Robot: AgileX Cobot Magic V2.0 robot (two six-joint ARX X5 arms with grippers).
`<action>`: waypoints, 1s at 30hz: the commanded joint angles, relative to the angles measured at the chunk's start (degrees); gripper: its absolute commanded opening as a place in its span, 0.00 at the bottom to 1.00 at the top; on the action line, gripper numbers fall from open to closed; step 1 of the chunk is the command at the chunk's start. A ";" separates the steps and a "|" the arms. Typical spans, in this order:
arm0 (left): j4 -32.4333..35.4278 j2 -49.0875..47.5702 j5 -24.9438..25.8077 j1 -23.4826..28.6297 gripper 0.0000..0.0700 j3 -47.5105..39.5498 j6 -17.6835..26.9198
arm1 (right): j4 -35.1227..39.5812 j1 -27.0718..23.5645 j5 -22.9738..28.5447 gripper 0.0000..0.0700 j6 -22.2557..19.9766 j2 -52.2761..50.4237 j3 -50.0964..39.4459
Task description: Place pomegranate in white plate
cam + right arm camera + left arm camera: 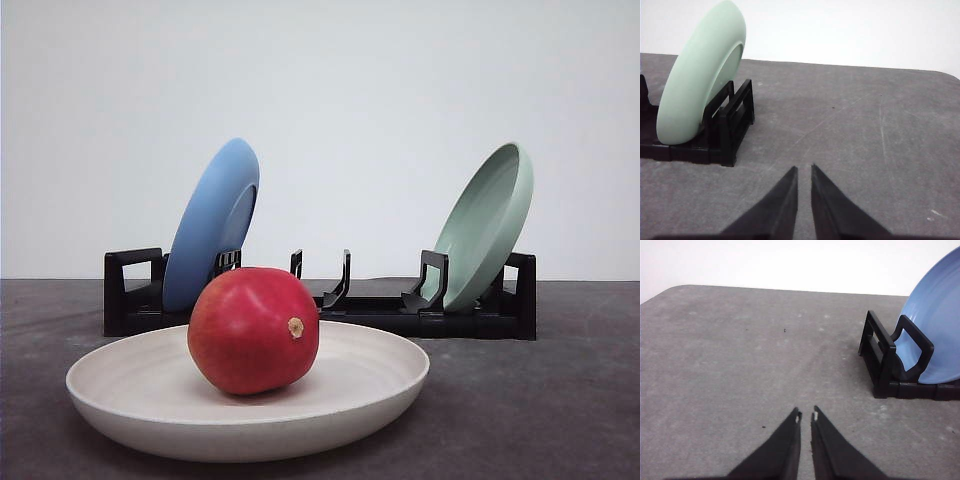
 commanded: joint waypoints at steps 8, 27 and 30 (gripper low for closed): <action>0.87 -0.04 -0.15 0.07 0.02 -0.55 0.81 | 0.63 -0.07 0.00 0.06 -0.02 -0.04 -0.22; 0.87 -0.04 -0.15 0.07 0.02 -0.55 0.81 | 0.63 -0.07 0.00 0.06 -0.02 -0.04 -0.22; 0.87 -0.04 -0.15 0.07 0.02 -0.55 0.81 | 0.63 -0.07 0.00 0.06 -0.02 -0.04 -0.22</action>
